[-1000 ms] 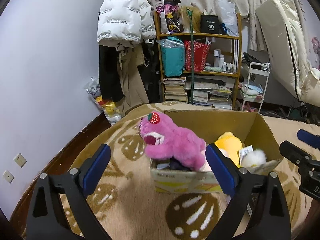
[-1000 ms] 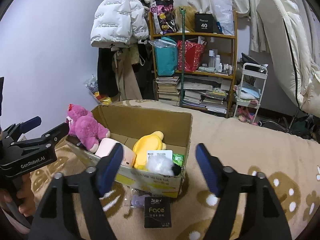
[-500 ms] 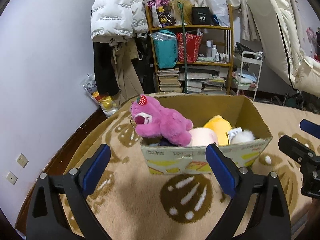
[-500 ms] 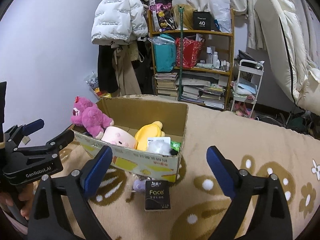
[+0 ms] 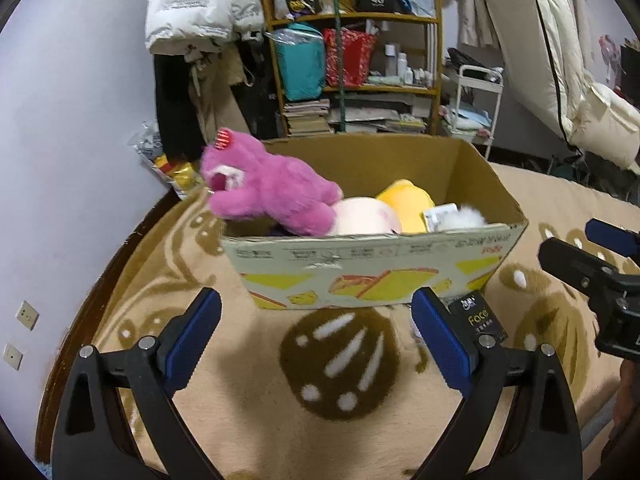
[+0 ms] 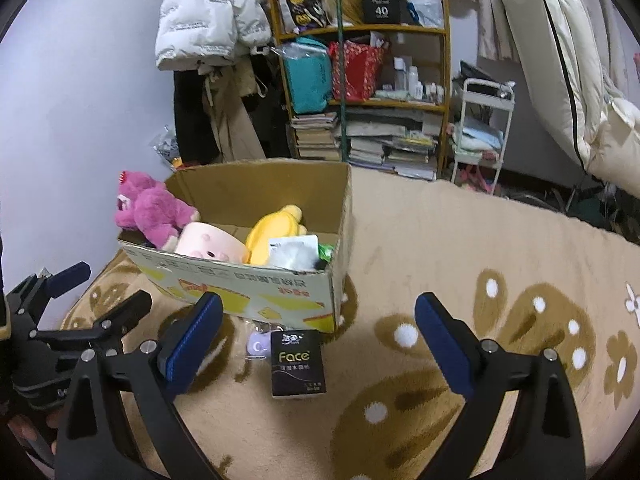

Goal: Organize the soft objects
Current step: 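Grasp the bagged purple toy with the left tool while the right tool grasps the black Face tissue pack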

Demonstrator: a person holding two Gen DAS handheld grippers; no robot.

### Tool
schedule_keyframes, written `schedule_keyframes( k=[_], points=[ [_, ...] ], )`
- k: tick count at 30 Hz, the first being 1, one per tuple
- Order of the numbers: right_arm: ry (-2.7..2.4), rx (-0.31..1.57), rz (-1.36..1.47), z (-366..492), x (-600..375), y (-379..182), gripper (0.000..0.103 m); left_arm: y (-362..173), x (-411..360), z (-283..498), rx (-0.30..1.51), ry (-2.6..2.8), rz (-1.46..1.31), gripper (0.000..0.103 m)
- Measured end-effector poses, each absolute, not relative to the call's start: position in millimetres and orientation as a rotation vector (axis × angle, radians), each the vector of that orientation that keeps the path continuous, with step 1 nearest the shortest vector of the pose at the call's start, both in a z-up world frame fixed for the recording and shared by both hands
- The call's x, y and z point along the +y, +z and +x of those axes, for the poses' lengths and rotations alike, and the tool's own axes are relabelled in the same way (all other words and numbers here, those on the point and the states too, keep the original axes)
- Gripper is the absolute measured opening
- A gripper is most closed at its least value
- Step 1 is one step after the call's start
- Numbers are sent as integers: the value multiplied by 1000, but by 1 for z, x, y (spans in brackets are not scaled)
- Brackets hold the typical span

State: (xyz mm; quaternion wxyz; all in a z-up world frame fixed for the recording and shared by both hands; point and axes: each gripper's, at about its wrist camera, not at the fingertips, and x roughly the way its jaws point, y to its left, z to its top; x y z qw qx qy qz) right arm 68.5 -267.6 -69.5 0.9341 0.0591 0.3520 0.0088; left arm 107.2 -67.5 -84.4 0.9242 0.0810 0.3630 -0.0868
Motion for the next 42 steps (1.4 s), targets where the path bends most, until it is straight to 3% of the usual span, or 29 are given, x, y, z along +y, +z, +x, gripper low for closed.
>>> schedule_keyframes(
  k=[19,42],
  points=[
    [5,873,209,96,-282,-111,101,-139,-94,139,922,-267,185,95],
    [-16,1020,276,126,-290,-162,101,-181,-112,154,1011,-332,186,95]
  ],
)
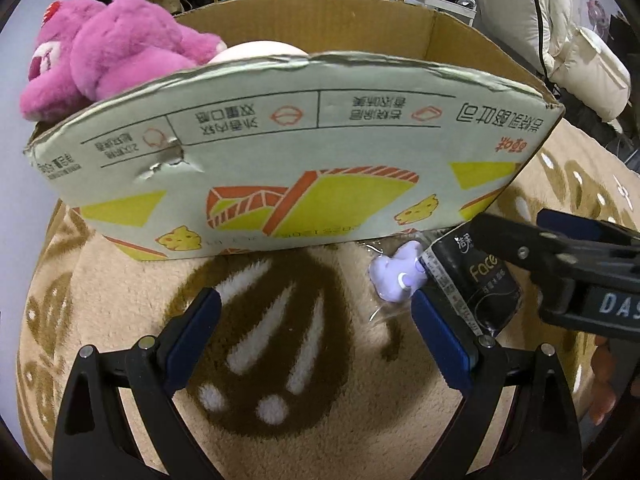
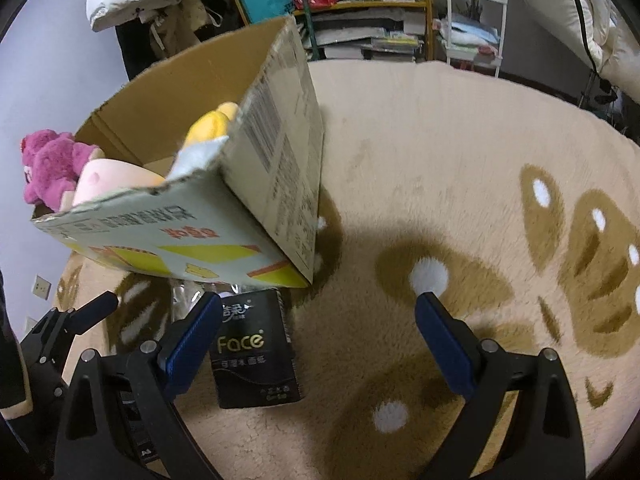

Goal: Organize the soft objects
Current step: 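Grasp the bagged purple toy with the left tool while the right tool grasps the black Face tissue pack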

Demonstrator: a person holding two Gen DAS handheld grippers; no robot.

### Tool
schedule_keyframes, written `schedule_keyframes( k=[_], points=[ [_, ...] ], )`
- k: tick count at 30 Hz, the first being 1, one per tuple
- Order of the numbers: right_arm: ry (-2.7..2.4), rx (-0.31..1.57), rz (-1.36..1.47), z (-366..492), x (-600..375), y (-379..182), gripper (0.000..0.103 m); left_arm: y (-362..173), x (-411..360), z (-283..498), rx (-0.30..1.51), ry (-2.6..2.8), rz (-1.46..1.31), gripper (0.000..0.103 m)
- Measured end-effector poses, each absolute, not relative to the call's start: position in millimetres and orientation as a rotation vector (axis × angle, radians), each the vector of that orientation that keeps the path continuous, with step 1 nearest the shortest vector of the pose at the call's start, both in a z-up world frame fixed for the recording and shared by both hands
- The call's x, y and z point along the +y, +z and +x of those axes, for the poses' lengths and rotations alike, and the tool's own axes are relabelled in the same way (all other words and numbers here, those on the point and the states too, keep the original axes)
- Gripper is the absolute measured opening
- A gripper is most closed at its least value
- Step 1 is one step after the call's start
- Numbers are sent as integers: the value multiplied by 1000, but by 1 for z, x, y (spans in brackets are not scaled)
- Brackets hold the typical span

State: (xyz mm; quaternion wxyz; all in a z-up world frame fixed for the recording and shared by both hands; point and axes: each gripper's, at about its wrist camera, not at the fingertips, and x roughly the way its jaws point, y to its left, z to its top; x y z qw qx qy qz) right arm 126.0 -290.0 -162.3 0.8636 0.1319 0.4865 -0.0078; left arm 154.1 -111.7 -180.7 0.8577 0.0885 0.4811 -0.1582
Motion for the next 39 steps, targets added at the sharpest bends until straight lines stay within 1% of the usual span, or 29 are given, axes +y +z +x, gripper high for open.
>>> schedule_keyframes(
  k=[13,16,21,23,24,26,27,29,39],
  points=[
    [23,1055,293,130,-281,-171,101,-194,-124,159,1030,-367,168,95],
    [51,1072,329,130,-280,-173,99,-196,-131,159,1035,-375,183,95],
    [84,1086,324,130,-270,-175,90,-197,-141,157,1035,-390,187,95],
    [93,1094,328,129,-266,-176,81,-198,-143,157,1034,-398,180,95],
    [91,1097,326,129,-265,-176,78,-198,-145,155,1035,-401,177,95],
    [84,1103,323,127,-264,-176,66,-199,-145,156,1035,-404,175,95],
    [80,1105,325,126,-266,-176,63,-199,-144,154,1035,-405,175,95],
    [67,1107,330,127,-272,-177,51,-201,-147,154,1038,-410,175,95],
    [45,1087,364,125,-282,-173,50,-208,-176,158,1031,-417,175,95]
  ],
)
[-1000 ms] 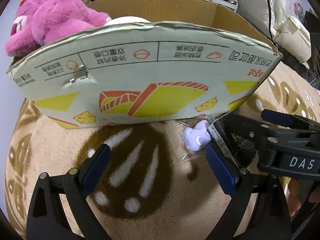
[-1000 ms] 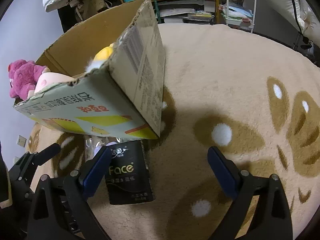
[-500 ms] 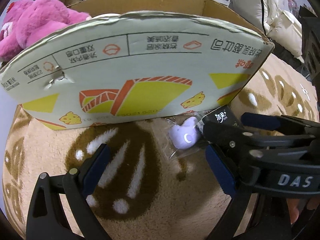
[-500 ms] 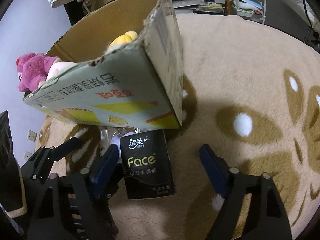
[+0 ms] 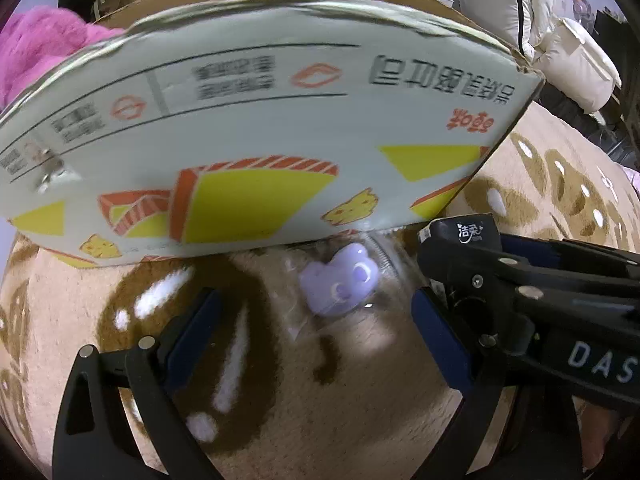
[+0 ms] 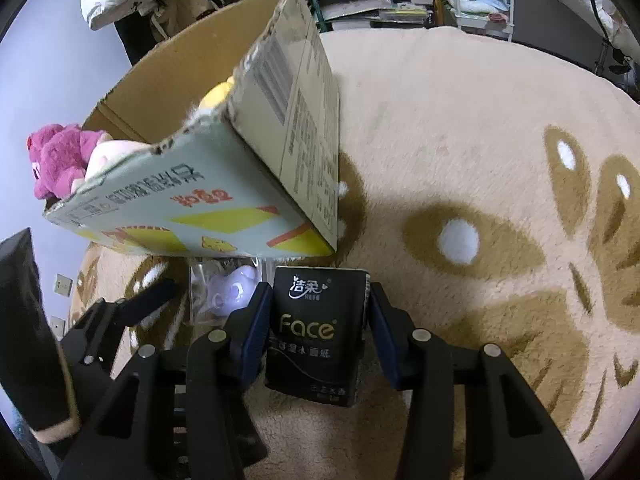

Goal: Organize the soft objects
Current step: 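Grasp the bagged purple toy with the left tool while the right tool grasps the black Face tissue pack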

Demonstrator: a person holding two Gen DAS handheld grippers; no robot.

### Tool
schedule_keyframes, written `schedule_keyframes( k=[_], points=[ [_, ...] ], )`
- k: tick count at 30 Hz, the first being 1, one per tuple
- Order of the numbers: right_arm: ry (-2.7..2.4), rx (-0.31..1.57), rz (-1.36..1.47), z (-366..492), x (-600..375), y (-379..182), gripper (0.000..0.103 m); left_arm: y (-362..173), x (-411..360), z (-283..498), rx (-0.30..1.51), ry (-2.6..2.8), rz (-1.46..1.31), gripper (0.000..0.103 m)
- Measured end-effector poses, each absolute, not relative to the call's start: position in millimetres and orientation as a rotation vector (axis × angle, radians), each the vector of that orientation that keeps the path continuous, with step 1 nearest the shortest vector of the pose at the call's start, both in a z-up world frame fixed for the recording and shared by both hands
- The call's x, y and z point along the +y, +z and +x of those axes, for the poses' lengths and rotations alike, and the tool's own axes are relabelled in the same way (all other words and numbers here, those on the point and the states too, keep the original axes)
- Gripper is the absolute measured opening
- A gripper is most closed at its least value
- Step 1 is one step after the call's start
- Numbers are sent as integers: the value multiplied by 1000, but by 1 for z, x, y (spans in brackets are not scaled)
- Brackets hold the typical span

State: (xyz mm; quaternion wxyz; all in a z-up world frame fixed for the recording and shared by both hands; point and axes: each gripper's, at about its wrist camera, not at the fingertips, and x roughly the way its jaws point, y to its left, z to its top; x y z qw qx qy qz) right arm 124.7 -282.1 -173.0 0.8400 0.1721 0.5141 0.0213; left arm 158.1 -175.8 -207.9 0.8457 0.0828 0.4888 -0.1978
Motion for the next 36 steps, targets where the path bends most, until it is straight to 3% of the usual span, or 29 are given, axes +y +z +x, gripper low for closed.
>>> schedule_keyframes(
  k=[29,36],
  points=[
    [-42,1082,415,122,-315,-169,50,-228,-192,182,1105,-410,114,93],
    [-47,1081,421,119,-319,-168,50,-227,-186,188,1107,-405,102,102]
  ],
)
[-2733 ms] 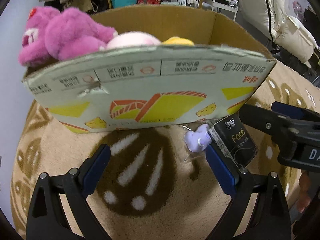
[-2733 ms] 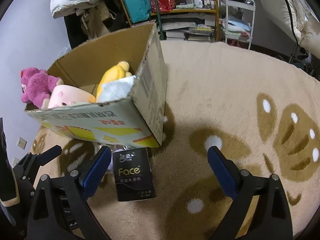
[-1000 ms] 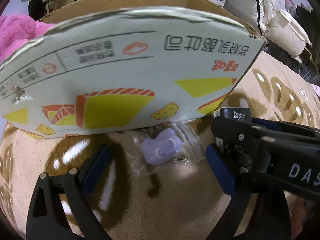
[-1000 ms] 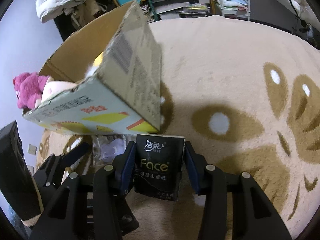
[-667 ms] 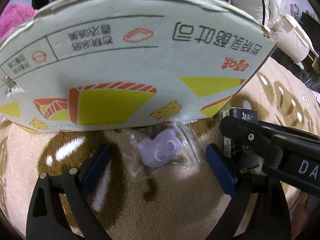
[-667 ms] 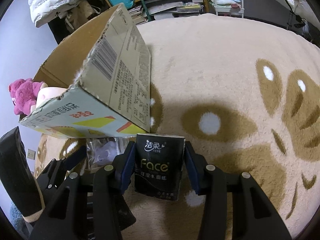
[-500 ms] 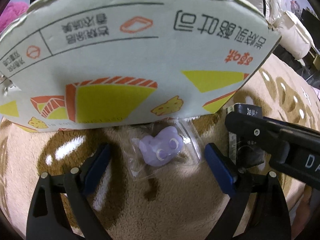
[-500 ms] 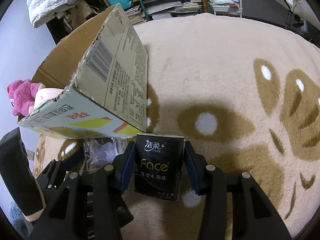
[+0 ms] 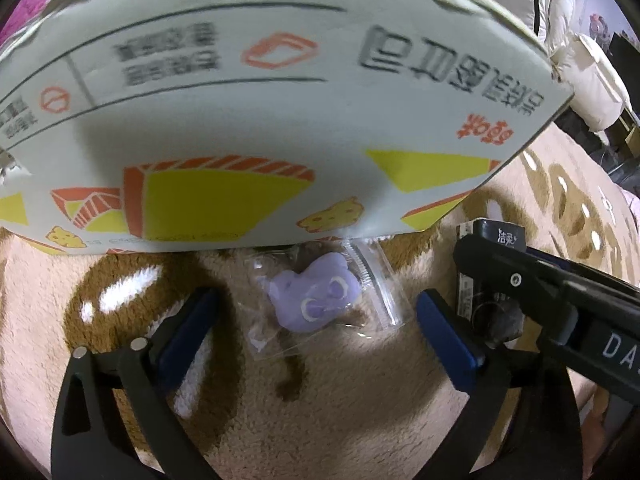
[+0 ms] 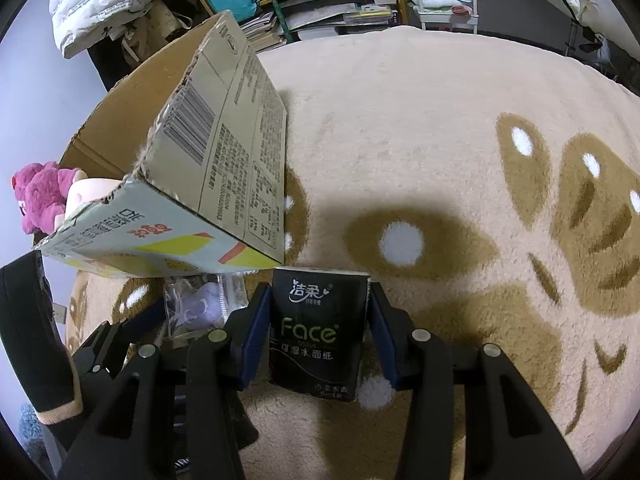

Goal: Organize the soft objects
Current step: 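Grasp the bagged purple toy with the left tool while the right tool grasps the black Face tissue pack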

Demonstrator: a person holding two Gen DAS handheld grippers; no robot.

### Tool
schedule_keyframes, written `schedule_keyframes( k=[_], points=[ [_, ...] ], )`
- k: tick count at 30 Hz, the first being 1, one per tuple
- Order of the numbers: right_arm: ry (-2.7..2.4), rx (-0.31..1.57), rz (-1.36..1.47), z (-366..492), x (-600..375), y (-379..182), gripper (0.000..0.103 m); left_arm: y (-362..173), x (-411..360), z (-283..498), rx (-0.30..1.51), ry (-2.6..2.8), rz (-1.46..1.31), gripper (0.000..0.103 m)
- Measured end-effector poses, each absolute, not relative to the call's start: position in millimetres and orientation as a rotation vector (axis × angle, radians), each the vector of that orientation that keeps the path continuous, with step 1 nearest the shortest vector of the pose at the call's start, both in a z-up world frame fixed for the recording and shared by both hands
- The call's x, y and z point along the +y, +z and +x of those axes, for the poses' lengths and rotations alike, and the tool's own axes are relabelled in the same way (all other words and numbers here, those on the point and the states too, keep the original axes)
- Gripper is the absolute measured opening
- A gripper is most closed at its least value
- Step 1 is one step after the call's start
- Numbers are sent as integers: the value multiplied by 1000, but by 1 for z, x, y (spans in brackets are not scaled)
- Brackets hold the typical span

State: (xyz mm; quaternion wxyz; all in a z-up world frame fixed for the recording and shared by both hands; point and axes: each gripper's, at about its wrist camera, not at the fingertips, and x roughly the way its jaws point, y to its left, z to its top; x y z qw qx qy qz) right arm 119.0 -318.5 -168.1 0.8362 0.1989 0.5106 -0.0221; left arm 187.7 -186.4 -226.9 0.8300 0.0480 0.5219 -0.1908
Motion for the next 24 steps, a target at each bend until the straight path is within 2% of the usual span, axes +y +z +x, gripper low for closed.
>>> schedule_keyframes(
  k=[5,7,9,11,14,24],
  points=[
    [-48,1083,429,119,-320,-168,50,-231,-191,188,1102,-392,143,102],
    [-48,1085,427,119,-322,-168,50,-230,-189,189,1103,-386,140,98],
    [-48,1086,424,120,-321,-168,50,-230,-184,189,1091,-367,132,86],
    [-49,1086,421,121,-320,-168,50,-227,-177,189,1078,-343,113,79],
    [-49,1085,421,120,-318,-168,50,-225,-172,192,1084,-353,114,75],
    [-6,1071,434,118,-312,-169,50,-213,-153,180,1092,-361,77,70]
  ],
)
